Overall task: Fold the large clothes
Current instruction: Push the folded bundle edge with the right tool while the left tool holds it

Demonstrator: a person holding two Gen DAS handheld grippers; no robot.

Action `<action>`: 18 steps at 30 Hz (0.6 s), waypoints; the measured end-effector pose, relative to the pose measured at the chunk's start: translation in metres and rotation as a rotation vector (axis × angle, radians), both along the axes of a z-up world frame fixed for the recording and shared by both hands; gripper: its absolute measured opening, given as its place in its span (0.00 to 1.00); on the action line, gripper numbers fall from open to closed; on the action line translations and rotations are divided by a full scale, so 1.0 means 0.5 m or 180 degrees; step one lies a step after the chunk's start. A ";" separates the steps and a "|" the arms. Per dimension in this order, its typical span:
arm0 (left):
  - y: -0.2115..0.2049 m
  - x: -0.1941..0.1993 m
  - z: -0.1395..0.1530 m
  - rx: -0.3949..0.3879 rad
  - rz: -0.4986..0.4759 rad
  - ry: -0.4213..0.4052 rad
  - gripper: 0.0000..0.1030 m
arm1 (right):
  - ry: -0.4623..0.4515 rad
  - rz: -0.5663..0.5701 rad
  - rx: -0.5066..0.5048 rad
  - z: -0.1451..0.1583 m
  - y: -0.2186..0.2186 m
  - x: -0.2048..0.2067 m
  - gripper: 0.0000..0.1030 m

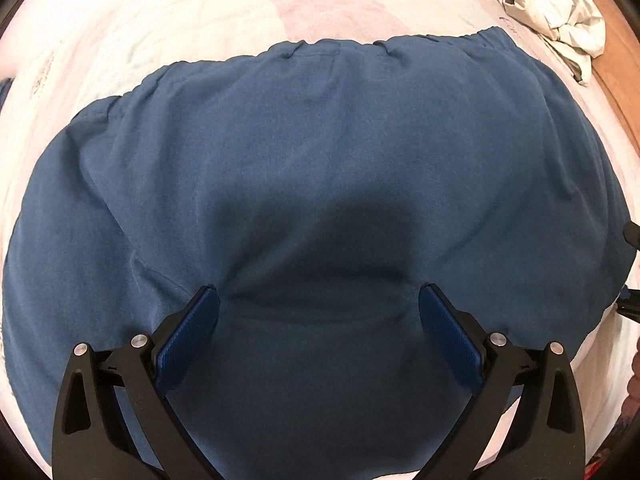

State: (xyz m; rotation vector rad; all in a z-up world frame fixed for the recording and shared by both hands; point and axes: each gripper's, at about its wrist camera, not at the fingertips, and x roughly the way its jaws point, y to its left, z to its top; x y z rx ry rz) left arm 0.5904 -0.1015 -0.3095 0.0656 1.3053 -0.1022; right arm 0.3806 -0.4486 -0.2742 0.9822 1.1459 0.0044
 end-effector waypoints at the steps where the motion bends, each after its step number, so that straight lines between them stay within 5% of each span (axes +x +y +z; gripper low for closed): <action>1: 0.001 -0.002 -0.001 -0.0008 -0.0008 -0.0006 0.95 | 0.0024 -0.0027 0.0028 -0.006 -0.009 0.005 0.90; 8: 0.024 0.005 0.002 -0.0047 -0.0008 -0.0018 0.95 | 0.0071 -0.0001 0.0019 0.002 0.003 0.023 0.85; 10: 0.028 0.006 0.000 -0.0060 -0.0004 -0.0006 0.95 | 0.0035 0.0084 0.0048 0.006 0.011 0.031 0.54; 12: 0.031 0.008 -0.002 -0.0072 -0.0001 0.0002 0.95 | -0.0011 0.0151 0.0122 0.001 0.017 0.031 0.43; 18: 0.036 0.007 -0.010 -0.0066 0.0003 -0.0010 0.95 | 0.0126 -0.0167 0.0568 -0.043 -0.011 0.036 0.42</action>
